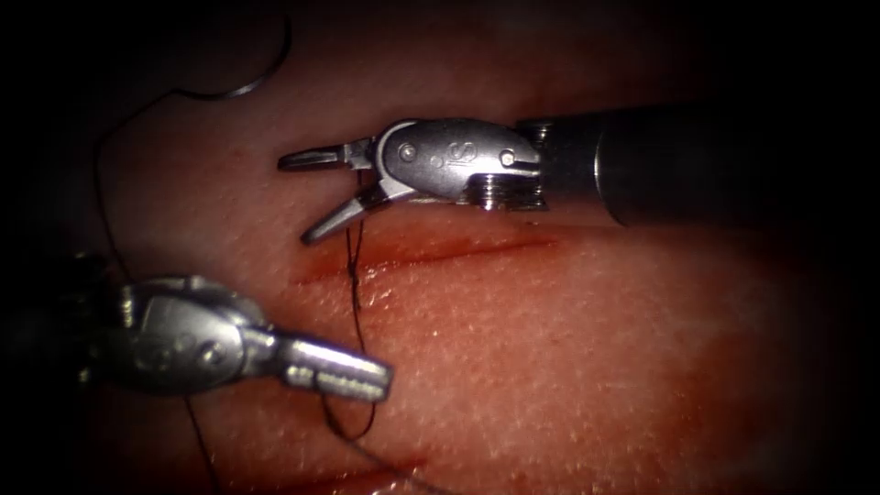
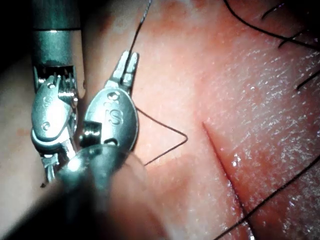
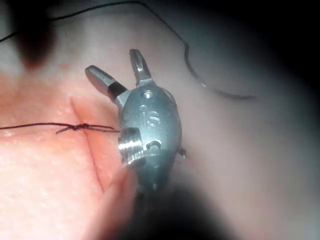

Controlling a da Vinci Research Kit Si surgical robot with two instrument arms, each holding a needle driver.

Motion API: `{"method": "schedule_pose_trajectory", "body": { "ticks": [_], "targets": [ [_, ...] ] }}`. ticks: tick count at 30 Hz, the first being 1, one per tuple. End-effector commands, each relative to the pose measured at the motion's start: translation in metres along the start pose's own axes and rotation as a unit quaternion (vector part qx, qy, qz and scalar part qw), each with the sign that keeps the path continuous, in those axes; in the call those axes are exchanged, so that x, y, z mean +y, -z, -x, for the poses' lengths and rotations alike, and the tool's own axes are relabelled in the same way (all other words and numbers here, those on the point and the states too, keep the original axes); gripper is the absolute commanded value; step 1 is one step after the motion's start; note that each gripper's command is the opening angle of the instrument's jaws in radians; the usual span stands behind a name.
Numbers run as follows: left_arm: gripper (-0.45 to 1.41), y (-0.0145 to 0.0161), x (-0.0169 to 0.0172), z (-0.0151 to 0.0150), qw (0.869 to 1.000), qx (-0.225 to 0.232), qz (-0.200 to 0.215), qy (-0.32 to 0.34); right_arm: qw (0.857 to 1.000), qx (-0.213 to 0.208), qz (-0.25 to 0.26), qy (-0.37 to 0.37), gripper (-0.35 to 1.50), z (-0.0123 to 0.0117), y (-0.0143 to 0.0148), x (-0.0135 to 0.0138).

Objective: Wound Closure
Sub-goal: Wrap the suture counter-clockwise one time around the right needle holder

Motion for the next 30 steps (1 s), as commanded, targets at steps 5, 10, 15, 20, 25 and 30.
{"method": "schedule_pose_trajectory", "body": {
  "ticks": [5, 10, 15, 20, 25, 30],
  "targets": [
    [-0.45, 0.0010, -0.0027, 0.0017, 0.999, 0.022, -0.036, -0.016, 0.999, 0.019, -0.022, -0.030, -0.35, 0.0029, -0.0022, -0.0033],
    [-0.45, 0.0020, -0.0044, 0.0029, 0.997, 0.030, -0.061, -0.019, 0.997, 0.051, -0.021, -0.054, -0.35, 0.0038, -0.0027, -0.0047],
    [-0.45, 0.0026, -0.0057, 0.0047, 0.996, 0.046, -0.072, -0.022, 0.992, 0.105, -0.004, -0.065, -0.35, 0.0043, -0.0033, -0.0057],
    [-0.45, 0.0031, -0.0064, 0.0070, 0.995, 0.052, -0.076, -0.023, 0.986, 0.149, 0.010, -0.070, -0.35, 0.0037, -0.0036, -0.0063],
    [-0.45, 0.0041, -0.0066, 0.0096, 0.994, 0.060, -0.085, -0.026, 0.978, 0.188, 0.011, -0.084, -0.35, 0.0026, -0.0037, -0.0071],
    [-0.45, 0.0053, -0.0066, 0.0117, 0.993, 0.066, -0.089, -0.030, 0.969, 0.226, 0.013, -0.099, -0.35, 0.0018, -0.0034, -0.0076]
  ]
}}
